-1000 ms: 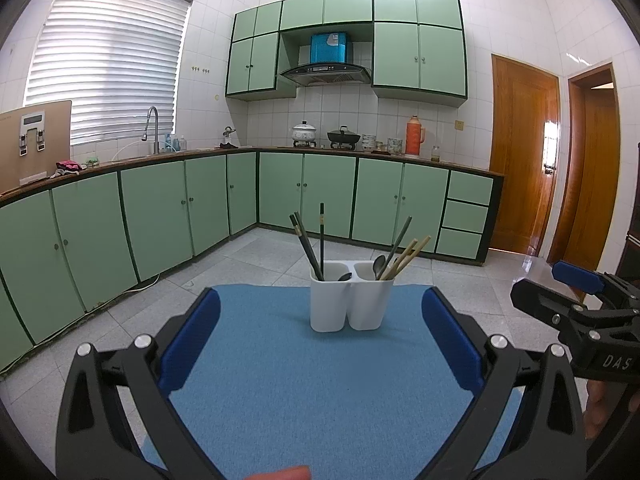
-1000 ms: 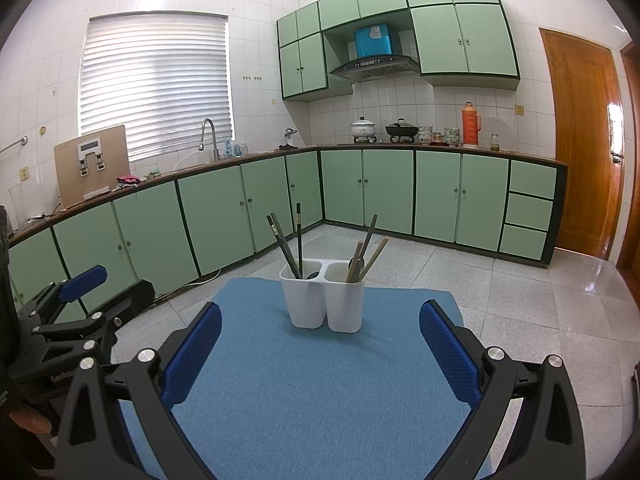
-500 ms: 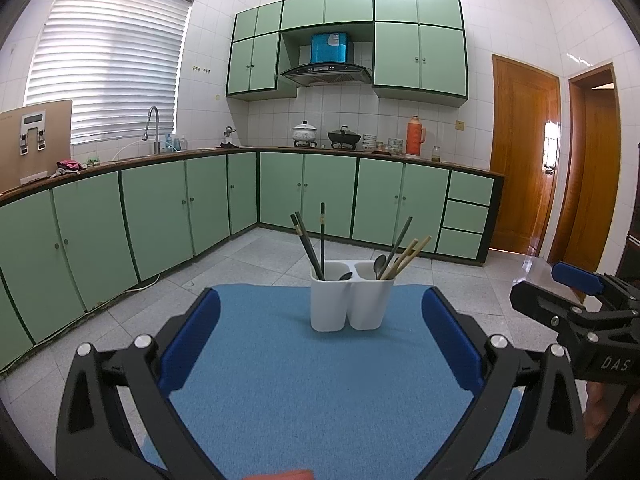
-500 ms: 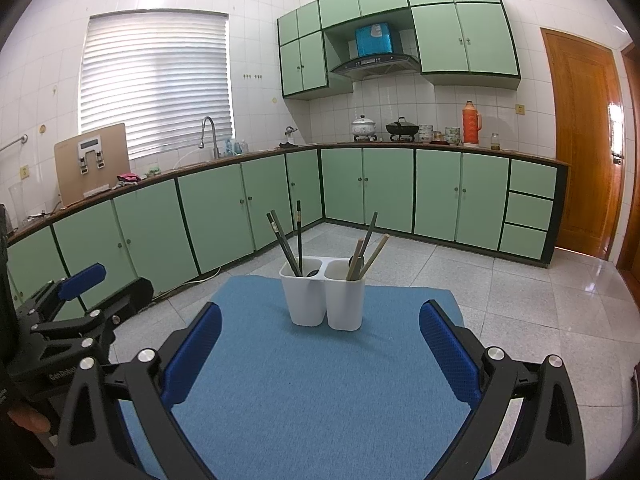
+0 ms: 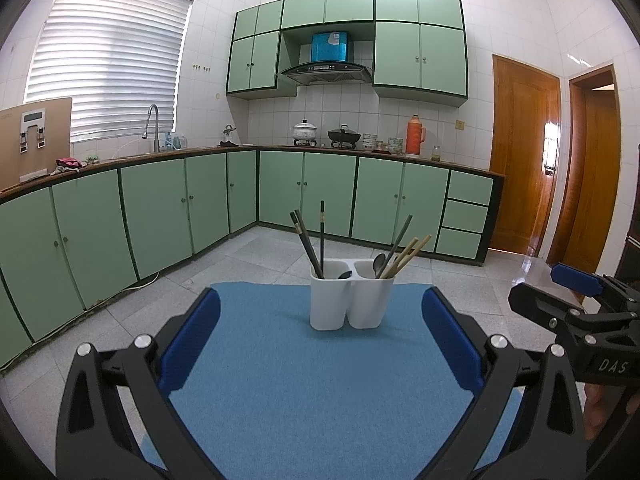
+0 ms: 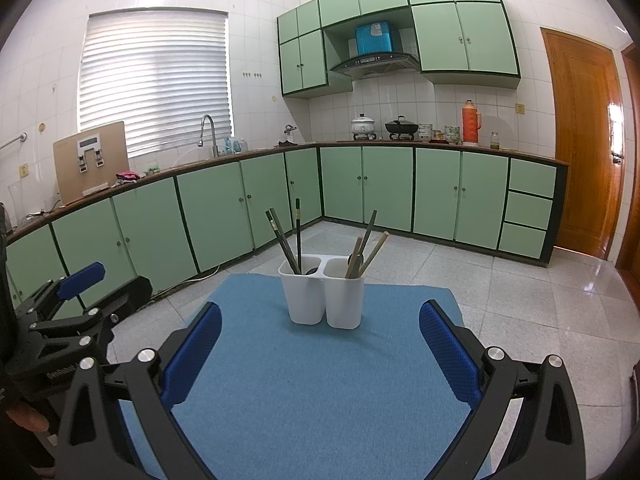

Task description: Organize utensils

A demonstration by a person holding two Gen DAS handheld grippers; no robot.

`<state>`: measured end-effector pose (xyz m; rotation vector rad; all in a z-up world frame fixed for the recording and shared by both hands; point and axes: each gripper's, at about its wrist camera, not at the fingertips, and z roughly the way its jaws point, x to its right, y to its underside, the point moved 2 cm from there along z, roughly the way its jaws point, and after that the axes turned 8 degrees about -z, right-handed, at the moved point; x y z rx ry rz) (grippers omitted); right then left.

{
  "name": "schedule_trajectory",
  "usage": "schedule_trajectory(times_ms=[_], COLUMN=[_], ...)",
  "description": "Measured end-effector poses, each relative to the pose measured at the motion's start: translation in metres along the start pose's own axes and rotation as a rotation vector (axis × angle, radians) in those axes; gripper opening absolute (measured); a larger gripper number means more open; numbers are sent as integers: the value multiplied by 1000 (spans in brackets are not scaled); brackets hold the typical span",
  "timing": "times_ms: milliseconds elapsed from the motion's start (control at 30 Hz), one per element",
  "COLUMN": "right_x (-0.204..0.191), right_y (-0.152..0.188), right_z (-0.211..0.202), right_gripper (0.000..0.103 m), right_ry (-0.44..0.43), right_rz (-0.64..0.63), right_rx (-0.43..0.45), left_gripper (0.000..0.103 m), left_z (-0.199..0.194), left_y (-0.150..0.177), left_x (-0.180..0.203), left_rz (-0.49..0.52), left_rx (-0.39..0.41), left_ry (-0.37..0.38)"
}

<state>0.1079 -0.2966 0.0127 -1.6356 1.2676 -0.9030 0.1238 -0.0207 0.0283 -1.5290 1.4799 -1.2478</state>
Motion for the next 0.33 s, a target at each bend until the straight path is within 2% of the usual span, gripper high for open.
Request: schedule_trajectory(times_ms=[333], right_x=[2], right_y=[1], right_z=[0], right_gripper=[97], right_ry=[1], right_rz=[2], right_rx=[4], left_gripper=[98], left_z=[-1], left_y=[1], left_x=[0], left_rz=[-2], left_rx=[-2], left_ry=[0])
